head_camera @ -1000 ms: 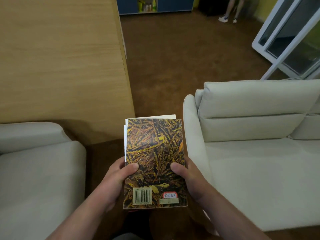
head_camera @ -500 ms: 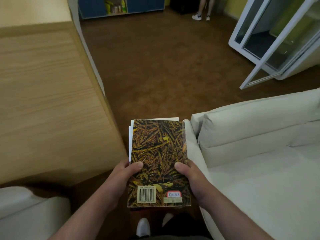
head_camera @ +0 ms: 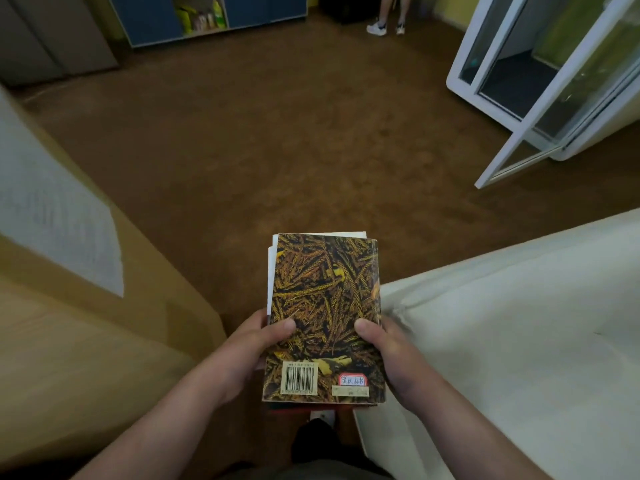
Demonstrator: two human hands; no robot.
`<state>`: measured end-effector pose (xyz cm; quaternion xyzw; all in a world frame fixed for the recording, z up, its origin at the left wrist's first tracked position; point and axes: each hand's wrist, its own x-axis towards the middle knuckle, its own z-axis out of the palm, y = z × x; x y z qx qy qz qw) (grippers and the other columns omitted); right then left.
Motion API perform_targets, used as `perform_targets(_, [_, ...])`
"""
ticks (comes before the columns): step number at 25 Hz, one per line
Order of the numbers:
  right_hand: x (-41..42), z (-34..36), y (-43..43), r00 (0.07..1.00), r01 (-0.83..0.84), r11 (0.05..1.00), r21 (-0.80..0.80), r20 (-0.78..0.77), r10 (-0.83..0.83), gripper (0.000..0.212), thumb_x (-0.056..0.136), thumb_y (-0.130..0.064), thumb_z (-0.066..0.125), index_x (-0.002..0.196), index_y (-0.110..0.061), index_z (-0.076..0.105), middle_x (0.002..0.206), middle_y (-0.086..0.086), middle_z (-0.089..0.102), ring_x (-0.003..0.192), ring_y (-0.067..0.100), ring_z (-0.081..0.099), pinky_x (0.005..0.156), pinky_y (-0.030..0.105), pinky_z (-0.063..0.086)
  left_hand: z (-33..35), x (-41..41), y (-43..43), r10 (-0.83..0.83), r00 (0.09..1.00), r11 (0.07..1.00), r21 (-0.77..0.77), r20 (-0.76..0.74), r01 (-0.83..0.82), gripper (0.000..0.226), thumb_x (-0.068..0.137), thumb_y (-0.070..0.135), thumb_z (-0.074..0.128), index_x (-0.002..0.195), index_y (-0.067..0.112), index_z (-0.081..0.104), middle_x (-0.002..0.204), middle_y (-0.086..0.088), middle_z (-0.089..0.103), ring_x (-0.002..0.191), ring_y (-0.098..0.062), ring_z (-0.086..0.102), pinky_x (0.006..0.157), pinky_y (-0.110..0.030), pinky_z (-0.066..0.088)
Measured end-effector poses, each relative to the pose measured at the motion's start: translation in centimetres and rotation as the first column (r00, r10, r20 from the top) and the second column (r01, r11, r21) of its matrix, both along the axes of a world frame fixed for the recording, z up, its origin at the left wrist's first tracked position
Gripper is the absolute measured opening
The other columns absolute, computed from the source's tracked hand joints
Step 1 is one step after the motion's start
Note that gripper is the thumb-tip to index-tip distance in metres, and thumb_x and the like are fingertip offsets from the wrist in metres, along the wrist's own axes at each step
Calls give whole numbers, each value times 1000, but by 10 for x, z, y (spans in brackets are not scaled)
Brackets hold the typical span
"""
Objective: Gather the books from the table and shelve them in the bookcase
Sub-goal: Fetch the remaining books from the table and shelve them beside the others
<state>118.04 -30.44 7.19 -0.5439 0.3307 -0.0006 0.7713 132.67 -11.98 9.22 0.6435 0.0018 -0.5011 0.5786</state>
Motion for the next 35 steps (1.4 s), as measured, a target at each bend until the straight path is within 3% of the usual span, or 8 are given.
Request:
perform_targets(4, [32,3,-55,1000,-29,1000,4,-1,29,83,57,-53,79,129,-18,58,117,11,75,106,31,73,97,49,56,4,37,-53,-42,999,999,16,33,41,76,55,40,84,123,19,59,117,-12,75,110,-36,70,104,-60,48])
perform_targets(9, [59,4,-109,999,-44,998,38,15,43,84,53,-46,83,128,-21,56,117,8,75,103,26,75,83,35,60,1,76,-108,-62,996,998,38,63,59,65,64,37,79,123,18,60,116,-10,75,108,-34,71,103,-57,50])
perform_targets(15, [110,-5,-156,997,72,997,-15,-35,-72,82,55,-48,80,128,-21,58,119,8,74,106,26,74,96,44,57,-15,138,-173,-150,988,988,-38,34,152,52,70,26,70,119,13,60,101,-14,79,87,-31,77,69,-38,60])
perform_targets(19, [161,-11,-180,988,140,990,-32,-65,-142,88,55,-50,82,133,-21,55,122,7,74,106,24,74,92,40,57,-31,200,-210,-200,980,979,-49,-7,199,53,70,24,68,121,11,60,101,-13,79,89,-31,77,73,-40,59])
perform_targets(24, [252,-17,-205,979,142,990,26,-155,-136,109,41,-66,92,134,-25,53,123,8,74,109,30,73,103,54,52,-40,295,-236,-251,967,967,-43,-48,250,55,73,31,71,123,12,61,110,-14,77,99,-33,75,82,-44,59])
perform_targets(26, [297,-21,-212,975,146,987,60,-180,-133,106,41,-60,93,133,-25,53,119,9,75,106,31,74,102,54,52,-41,338,-240,-249,967,968,-43,-52,247,61,69,36,76,124,11,61,110,-12,77,100,-31,75,81,-41,58])
perform_targets(30, [390,-23,-218,978,109,992,67,-187,-95,105,33,-58,94,126,-27,57,112,8,78,102,31,75,99,53,54,-46,423,-238,-215,976,977,-16,-29,215,73,63,46,79,126,14,61,116,-12,76,107,-33,72,100,-55,52])
perform_targets(35, [481,-15,-227,990,3,999,53,-143,4,85,50,-48,82,128,-23,58,112,5,78,102,27,75,100,49,53,-39,494,-229,-84,996,996,-12,-3,84,76,59,43,80,125,12,58,112,-13,77,104,-34,73,99,-55,53])
